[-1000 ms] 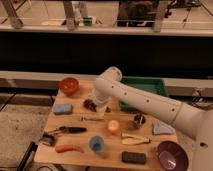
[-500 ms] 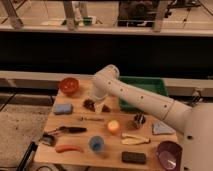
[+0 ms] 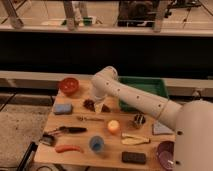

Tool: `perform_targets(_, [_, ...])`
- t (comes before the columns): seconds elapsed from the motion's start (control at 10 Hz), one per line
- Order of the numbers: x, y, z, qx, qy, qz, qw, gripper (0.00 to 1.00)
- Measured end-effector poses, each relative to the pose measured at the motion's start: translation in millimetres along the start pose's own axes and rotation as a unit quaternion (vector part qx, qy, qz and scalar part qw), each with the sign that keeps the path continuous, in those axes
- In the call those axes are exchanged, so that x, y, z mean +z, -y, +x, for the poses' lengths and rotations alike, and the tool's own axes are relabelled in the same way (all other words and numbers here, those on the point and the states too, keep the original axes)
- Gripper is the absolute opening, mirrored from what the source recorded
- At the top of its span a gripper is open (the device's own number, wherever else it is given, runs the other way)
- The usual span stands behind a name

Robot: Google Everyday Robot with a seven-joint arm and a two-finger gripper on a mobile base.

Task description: Place grapes in red bowl

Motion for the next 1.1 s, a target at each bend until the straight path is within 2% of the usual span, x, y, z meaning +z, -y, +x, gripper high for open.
perform_targets(0.2, [12, -1, -1, -0.002, -0.003, -0.004, 1.0, 0.8])
perform_targets(0.6, [18, 14, -9, -0.013, -0.011, -0.003, 0.9999, 0.8])
perform_targets(0.8, [18, 20, -6, -0.011, -0.013, 0.0, 0.9999, 0.8])
perform_targets(1.1, [25, 25, 0, -0.005, -0.017, -0.008, 0.9998, 0.8])
